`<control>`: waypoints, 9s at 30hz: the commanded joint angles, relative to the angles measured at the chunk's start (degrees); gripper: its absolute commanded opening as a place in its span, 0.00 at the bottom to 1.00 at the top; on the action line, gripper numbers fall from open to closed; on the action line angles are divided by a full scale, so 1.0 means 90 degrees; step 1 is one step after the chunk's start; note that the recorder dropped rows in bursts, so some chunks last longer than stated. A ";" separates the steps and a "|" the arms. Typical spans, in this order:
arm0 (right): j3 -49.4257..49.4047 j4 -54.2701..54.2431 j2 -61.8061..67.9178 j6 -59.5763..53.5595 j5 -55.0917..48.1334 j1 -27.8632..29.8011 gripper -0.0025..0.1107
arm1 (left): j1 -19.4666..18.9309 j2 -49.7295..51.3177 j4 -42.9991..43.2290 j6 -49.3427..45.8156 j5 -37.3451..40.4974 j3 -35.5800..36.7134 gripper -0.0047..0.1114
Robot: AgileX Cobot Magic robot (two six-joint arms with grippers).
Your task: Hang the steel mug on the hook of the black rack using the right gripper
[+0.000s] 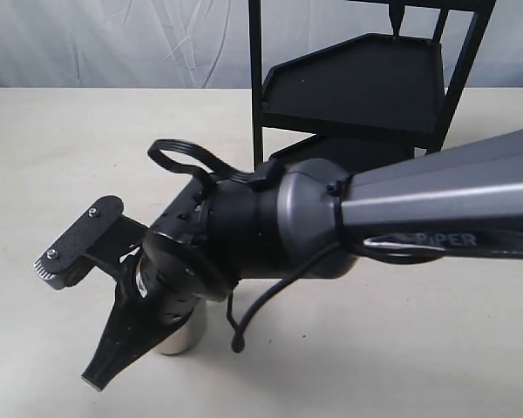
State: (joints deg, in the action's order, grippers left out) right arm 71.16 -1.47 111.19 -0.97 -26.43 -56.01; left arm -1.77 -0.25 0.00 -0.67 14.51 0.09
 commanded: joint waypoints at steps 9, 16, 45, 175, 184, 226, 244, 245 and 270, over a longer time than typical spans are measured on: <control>-0.5070 0.1229 -0.4881 -0.1474 0.3742 0.0000 0.01 | 0.0033 0.0027 0.0000 0.0028 -0.0086 -0.0010 0.04; -0.5692 0.0163 -0.5286 -0.2013 0.4896 0.1037 0.01 | 0.0033 0.0027 0.0000 0.0028 -0.0086 -0.0010 0.04; -0.5899 0.1055 -0.4254 -0.4349 0.8843 0.2669 0.01 | 0.0033 0.0027 0.0000 0.0028 -0.0086 -0.0010 0.04; -0.5336 -0.4533 -0.4569 -0.5747 0.6963 0.2669 0.53 | 0.0033 0.0027 0.0000 0.0028 -0.0086 -0.0010 0.04; -0.5336 -0.5564 -0.5166 -0.6243 0.6428 0.2669 0.53 | 0.0033 0.0027 0.0000 0.0028 -0.0086 -0.0010 0.04; -0.5759 -0.6959 -1.1344 -0.6285 0.0821 0.4982 0.02 | 0.0033 0.0027 0.0000 0.0028 -0.0086 -0.0010 0.04; -0.7906 -0.6518 -1.2354 -0.5473 0.0862 0.7036 0.02 | 0.0033 0.0027 0.0000 0.0028 -0.0086 -0.0010 0.04; -0.7906 -0.6476 -1.2354 -0.5473 0.0862 0.7036 0.02 | 0.0033 0.0027 0.0000 0.0028 -0.0086 -0.0010 0.04; -0.7906 -0.6167 -1.2354 -0.5485 0.0844 0.7036 0.02 | 0.0031 0.0027 0.0000 0.0028 0.0488 -0.0010 0.04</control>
State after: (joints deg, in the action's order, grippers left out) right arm 0.19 -57.22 0.31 -50.36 -18.74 7.11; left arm -1.77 -0.25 0.00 -0.67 19.16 0.09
